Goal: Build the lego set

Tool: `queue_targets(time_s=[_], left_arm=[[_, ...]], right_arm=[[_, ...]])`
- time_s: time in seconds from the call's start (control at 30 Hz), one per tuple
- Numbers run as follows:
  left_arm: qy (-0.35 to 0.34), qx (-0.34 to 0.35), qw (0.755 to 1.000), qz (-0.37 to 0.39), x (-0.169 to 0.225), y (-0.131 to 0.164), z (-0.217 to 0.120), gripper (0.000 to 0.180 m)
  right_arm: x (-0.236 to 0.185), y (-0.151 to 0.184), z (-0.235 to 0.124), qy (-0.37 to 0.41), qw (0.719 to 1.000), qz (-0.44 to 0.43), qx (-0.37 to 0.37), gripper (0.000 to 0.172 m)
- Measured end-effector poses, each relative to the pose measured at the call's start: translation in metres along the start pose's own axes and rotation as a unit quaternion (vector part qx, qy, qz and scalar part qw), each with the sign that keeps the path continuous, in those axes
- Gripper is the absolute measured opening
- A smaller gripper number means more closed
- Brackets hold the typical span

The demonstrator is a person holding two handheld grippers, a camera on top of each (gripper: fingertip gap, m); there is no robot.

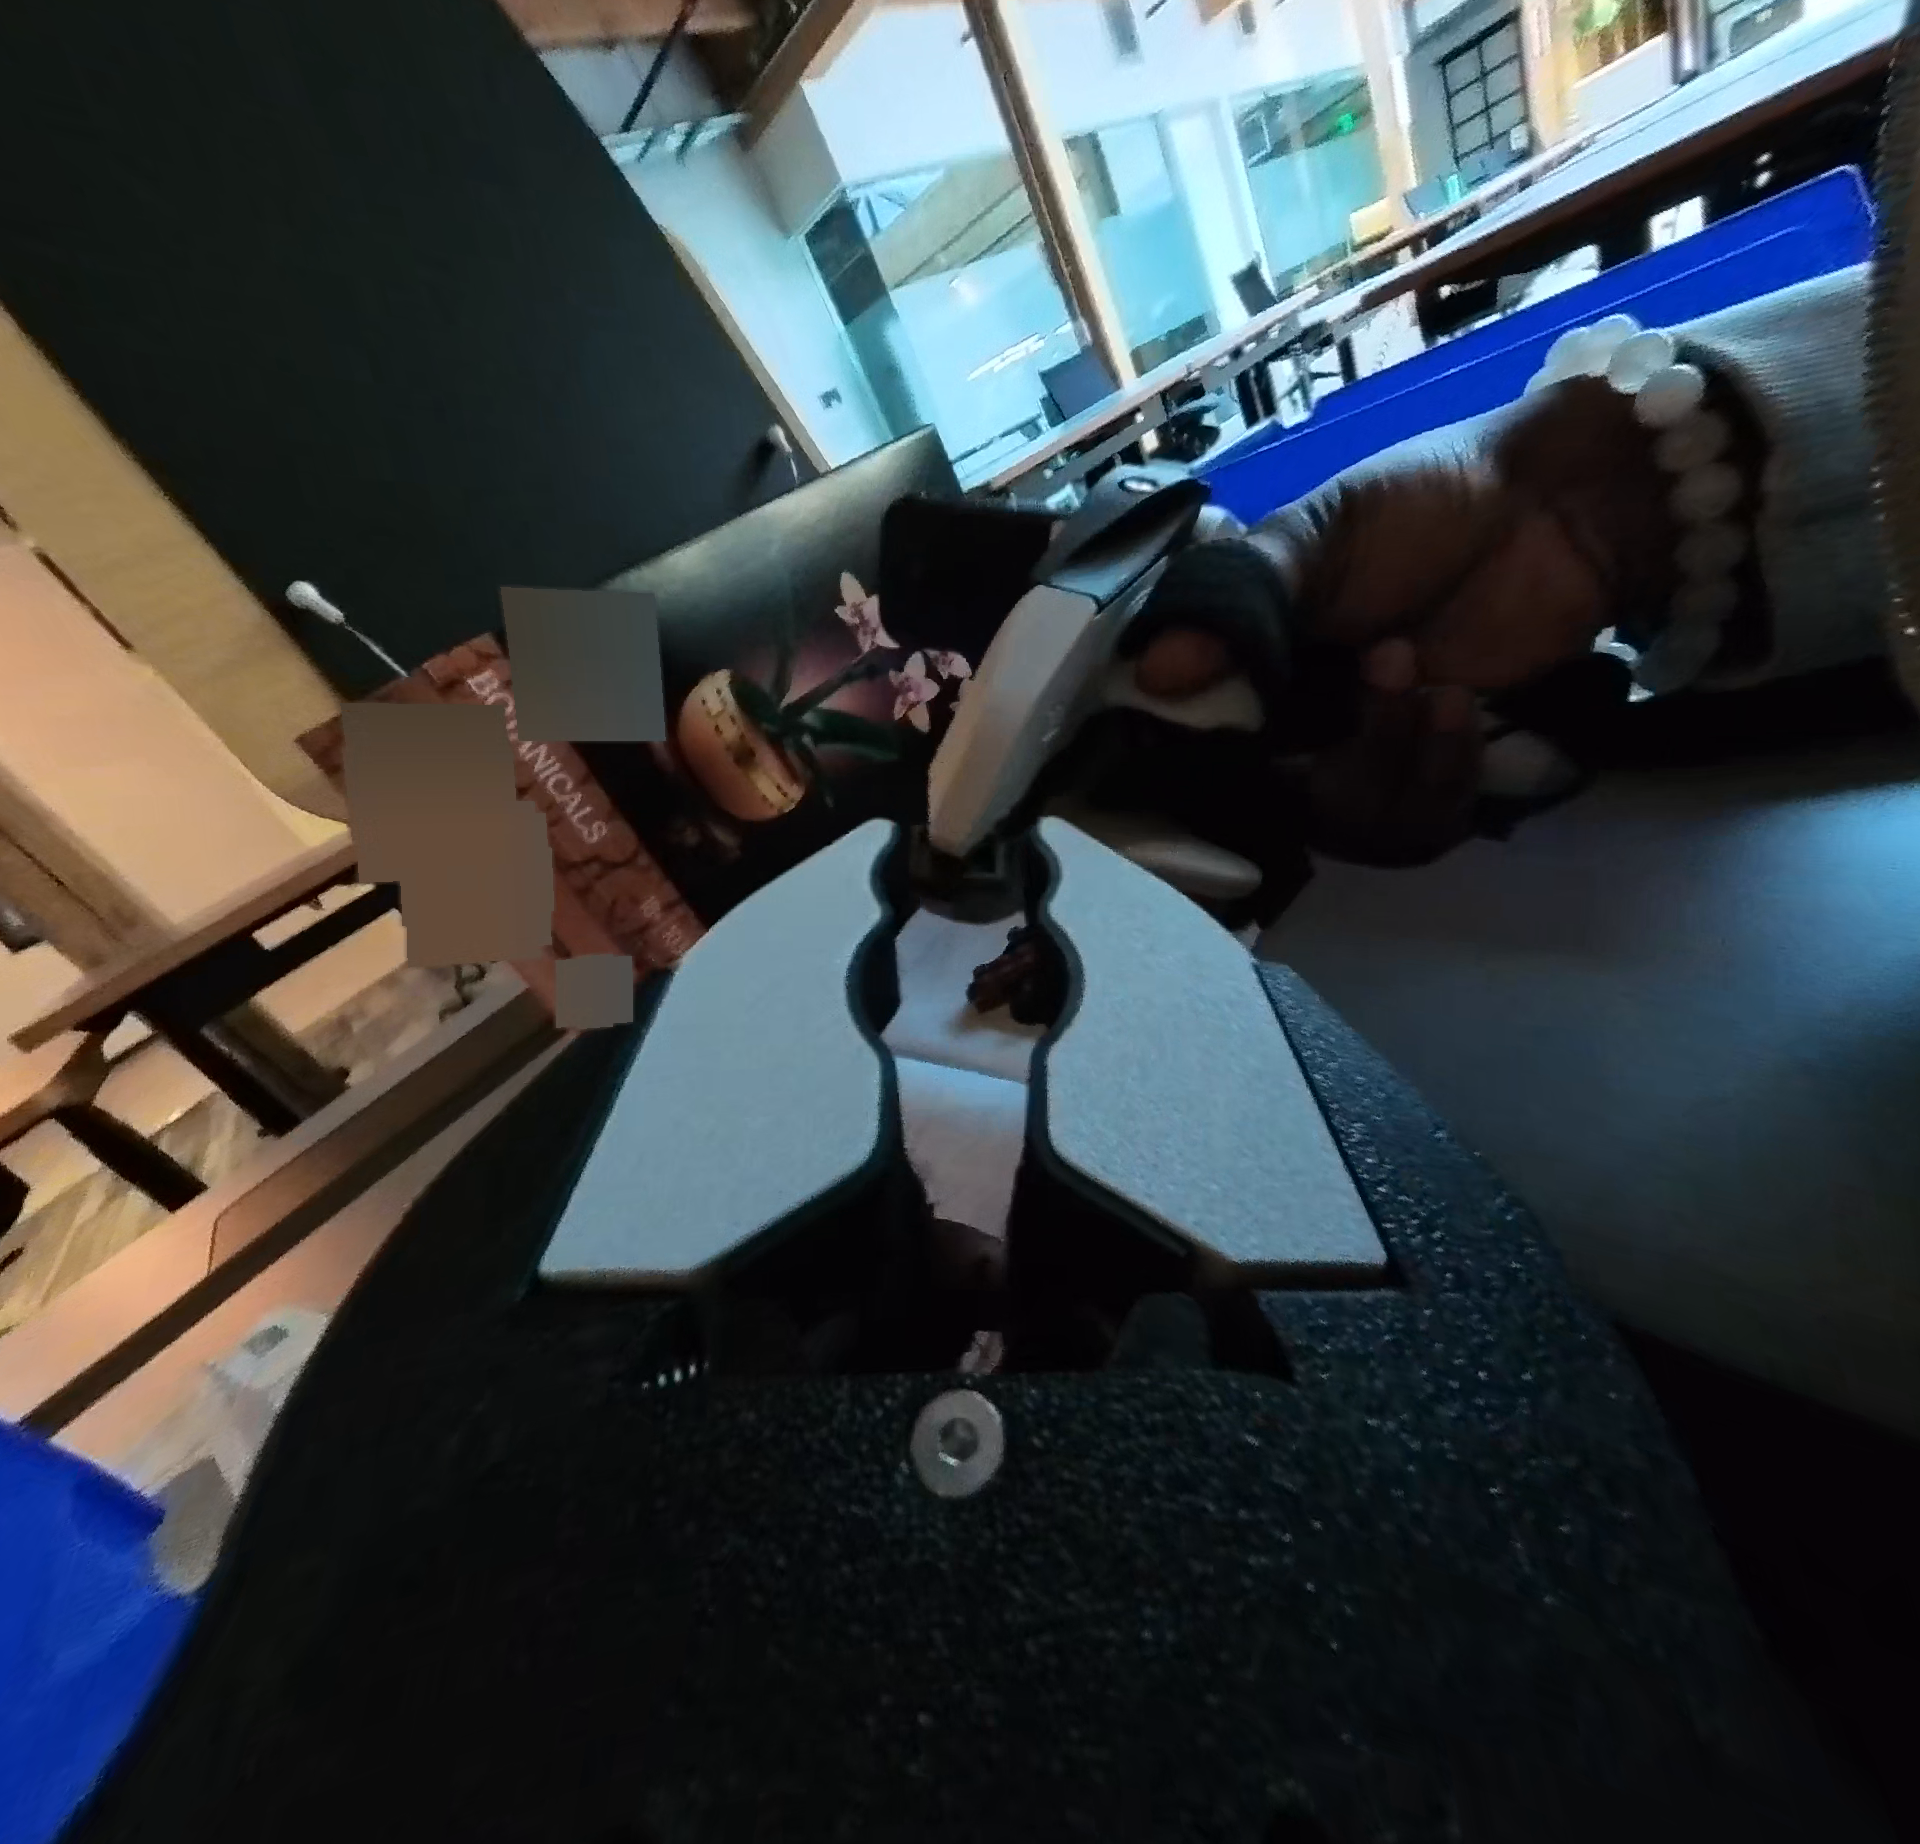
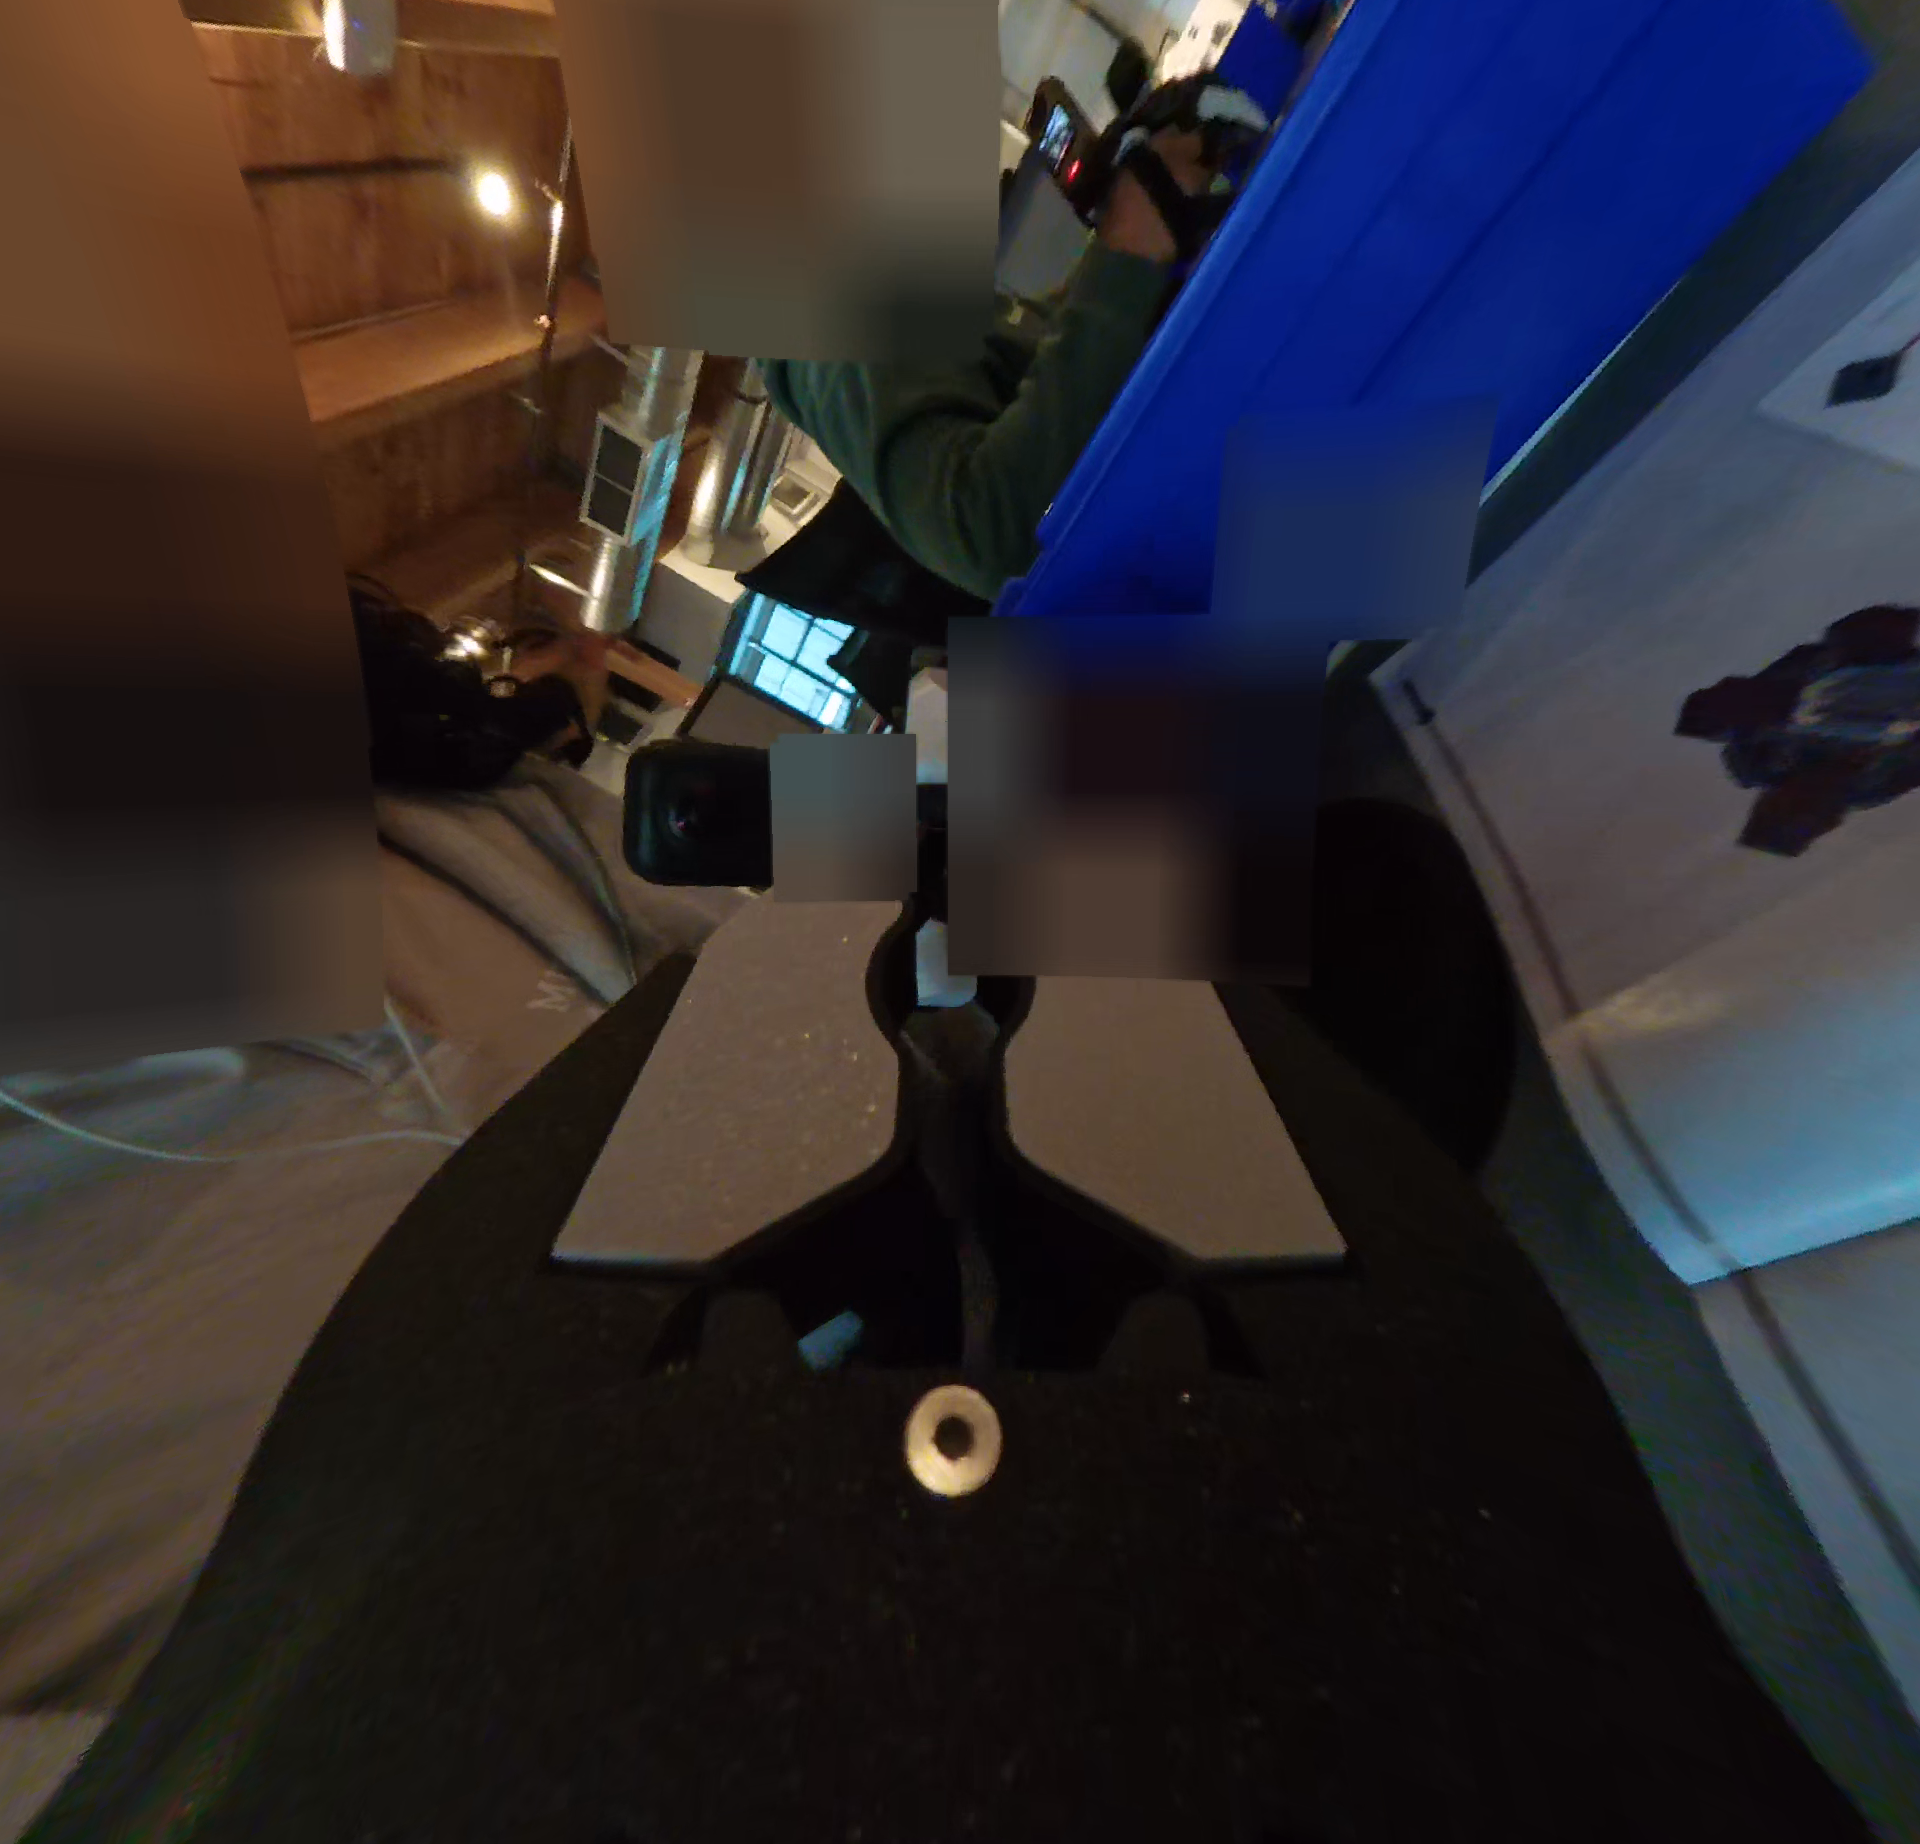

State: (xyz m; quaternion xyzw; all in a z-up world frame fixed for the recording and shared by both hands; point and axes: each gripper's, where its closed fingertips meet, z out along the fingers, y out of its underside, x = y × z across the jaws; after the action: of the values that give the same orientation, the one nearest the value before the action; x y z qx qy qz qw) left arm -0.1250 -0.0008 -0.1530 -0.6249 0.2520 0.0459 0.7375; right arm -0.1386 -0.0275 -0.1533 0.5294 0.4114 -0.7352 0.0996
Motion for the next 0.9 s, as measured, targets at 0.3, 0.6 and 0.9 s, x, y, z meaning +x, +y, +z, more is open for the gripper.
queue_targets(time_s=[0.3, 0.6, 0.9], left_arm=[[0.025, 0.018, 0.999, -0.014, 0.0037, -0.0047, -0.0036, 0.017], [0.058, 0.013, 0.998, -0.037, 0.0075, -0.0028, -0.0026, 0.017], [0.05, 0.015, 0.998, -0.043, 0.004, -0.0024, -0.0024, 0.029]], right_arm=[[-0.0052, 0.0041, -0.0005, 0.0, 1.0, -0.013, -0.014, 0.007], [-0.0013, 0.0048, -0.0077, 0.043, 0.996, -0.056, -0.049, 0.011], [-0.0004, 0.0029, -0.007, 0.016, 0.999, -0.006, -0.033, 0.004]])
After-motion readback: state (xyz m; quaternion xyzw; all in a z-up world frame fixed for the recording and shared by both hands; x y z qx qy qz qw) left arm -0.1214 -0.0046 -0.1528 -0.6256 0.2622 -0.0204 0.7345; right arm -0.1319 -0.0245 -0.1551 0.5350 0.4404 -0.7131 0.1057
